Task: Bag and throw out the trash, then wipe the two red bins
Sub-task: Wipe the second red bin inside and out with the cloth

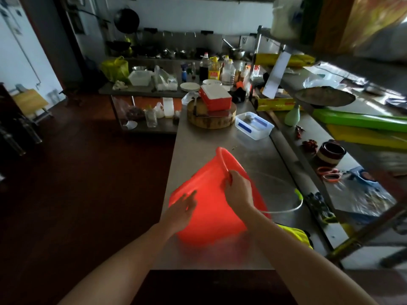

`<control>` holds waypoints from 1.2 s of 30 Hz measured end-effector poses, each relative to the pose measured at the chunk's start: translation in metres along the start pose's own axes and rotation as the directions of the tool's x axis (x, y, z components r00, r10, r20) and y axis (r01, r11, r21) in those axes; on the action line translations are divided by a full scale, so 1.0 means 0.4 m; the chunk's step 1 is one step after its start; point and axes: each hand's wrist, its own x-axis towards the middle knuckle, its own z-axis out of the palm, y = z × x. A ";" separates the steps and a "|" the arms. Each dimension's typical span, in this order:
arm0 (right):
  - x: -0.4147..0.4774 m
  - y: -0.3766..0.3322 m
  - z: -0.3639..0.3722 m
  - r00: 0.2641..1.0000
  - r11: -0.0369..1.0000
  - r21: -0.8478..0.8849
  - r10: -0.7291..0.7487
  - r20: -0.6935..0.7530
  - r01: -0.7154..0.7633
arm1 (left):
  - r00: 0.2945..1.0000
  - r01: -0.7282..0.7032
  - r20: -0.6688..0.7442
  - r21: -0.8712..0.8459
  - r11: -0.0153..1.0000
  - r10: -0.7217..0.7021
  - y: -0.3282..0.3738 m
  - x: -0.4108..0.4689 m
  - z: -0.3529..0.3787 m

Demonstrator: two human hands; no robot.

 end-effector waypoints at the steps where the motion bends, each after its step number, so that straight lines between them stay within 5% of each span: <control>1: -0.002 -0.011 -0.006 0.997 0.995 -0.062 -0.078 0.016 0.079 | 1.000 0.003 -0.020 -0.098 0.995 -0.005 0.011 0.007 -0.020; 6: -0.077 -0.026 0.010 0.901 0.868 -0.272 -0.354 0.250 0.416 | 0.945 -0.145 -0.307 -0.098 0.985 0.109 0.063 0.038 -0.101; 12: -0.212 0.031 0.059 0.729 0.729 -0.274 -0.424 0.537 0.627 | 0.999 0.039 0.023 0.225 0.974 -0.045 -0.011 -0.001 -0.043; 16: -0.213 0.062 0.051 0.630 0.739 -0.167 -0.406 0.663 0.652 | 0.996 0.026 0.075 0.313 0.949 -0.052 -0.048 -0.050 0.003; 20: -0.126 0.078 -0.016 0.834 0.804 -0.231 -0.501 0.231 0.547 | 0.997 -0.024 0.075 0.364 0.931 -0.004 -0.019 -0.056 0.006; 23: -0.037 0.090 -0.099 0.944 0.855 -0.442 -0.325 -0.048 0.272 | 0.997 -0.006 0.079 0.367 0.930 -0.025 0.001 -0.048 0.006; 26: 0.022 0.145 -0.165 0.993 0.892 -0.440 0.073 -0.088 -0.104 | 0.997 -0.022 0.078 0.405 0.914 -0.011 0.015 -0.042 0.009; 28: 0.042 0.171 -0.194 0.975 0.891 -0.398 0.216 -0.050 -0.218 | 0.996 -0.050 0.083 0.425 0.904 0.017 0.026 -0.039 0.014; 36: 0.107 0.154 -0.232 0.950 0.950 -0.039 0.309 -0.038 -0.310 | 0.993 -0.115 0.048 0.506 0.855 0.105 0.108 -0.009 0.020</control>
